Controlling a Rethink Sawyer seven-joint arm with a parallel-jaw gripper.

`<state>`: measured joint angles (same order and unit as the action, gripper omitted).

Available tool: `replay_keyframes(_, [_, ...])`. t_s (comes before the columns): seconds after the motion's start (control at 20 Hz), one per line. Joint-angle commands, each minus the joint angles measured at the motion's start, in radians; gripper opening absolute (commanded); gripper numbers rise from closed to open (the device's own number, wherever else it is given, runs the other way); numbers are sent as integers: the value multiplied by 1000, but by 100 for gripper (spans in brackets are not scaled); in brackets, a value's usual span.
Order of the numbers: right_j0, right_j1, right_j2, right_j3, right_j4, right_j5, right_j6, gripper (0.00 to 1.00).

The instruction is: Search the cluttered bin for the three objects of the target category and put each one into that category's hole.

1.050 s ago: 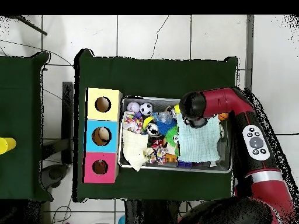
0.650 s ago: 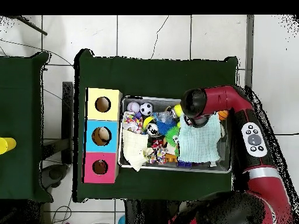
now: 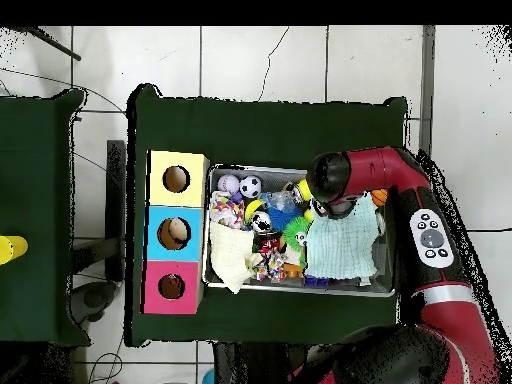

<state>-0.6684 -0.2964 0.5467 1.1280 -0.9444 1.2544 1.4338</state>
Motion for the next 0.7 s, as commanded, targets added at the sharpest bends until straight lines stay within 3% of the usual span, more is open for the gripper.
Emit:
replay_keyframes(0.05, [-59,2,15,92,37,-57,-314,0])
replay_keyframes(0.3, [-169,-132,126,287,195,-125,-318,0])
replay_keyframes(0.45, [-201,-179,162,303,257,-64,-341,0])
replay_keyframes(0.7, [-241,-241,208,368,298,-82,-322,0])
